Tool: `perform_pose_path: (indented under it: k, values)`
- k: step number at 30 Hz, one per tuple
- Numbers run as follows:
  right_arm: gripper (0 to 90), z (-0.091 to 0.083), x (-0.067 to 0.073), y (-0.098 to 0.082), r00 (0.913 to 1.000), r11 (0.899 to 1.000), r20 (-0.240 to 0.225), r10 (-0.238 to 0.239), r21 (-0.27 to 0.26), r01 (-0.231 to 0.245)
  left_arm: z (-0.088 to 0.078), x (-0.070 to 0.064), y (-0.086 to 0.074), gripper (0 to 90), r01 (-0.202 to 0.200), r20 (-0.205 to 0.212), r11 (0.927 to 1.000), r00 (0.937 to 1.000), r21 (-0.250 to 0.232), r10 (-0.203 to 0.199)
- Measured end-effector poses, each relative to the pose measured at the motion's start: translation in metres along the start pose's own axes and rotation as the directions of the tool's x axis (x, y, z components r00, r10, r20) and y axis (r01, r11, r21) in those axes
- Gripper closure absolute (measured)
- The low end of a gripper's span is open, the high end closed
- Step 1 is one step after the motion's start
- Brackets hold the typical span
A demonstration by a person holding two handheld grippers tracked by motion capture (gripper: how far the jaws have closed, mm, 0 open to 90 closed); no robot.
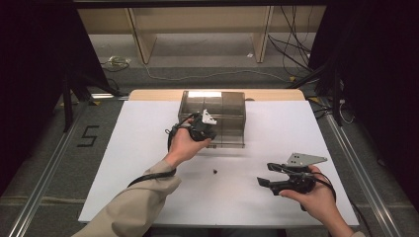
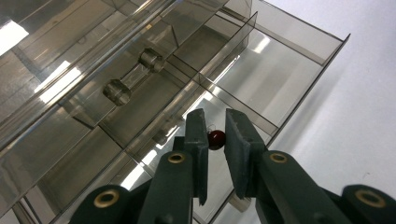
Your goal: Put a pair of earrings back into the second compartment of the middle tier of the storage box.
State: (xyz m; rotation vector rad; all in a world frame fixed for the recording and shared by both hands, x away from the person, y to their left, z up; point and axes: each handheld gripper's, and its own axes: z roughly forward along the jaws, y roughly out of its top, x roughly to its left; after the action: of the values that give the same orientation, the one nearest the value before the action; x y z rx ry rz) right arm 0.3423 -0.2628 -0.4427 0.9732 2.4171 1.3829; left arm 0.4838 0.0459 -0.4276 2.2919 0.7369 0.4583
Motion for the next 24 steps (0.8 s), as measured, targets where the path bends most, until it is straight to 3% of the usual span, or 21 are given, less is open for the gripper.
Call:
perform_pose_path:
  k: [24]
  values:
    - [31.1, 0.000, 0.000, 0.000, 1.0000, 1.000, -0.001, -0.001, -0.001, 0.001, 0.010, 0.004, 0.003, 78.9, -0.002, -0.012, 0.9999, 0.9999, 0.014, 0.003]
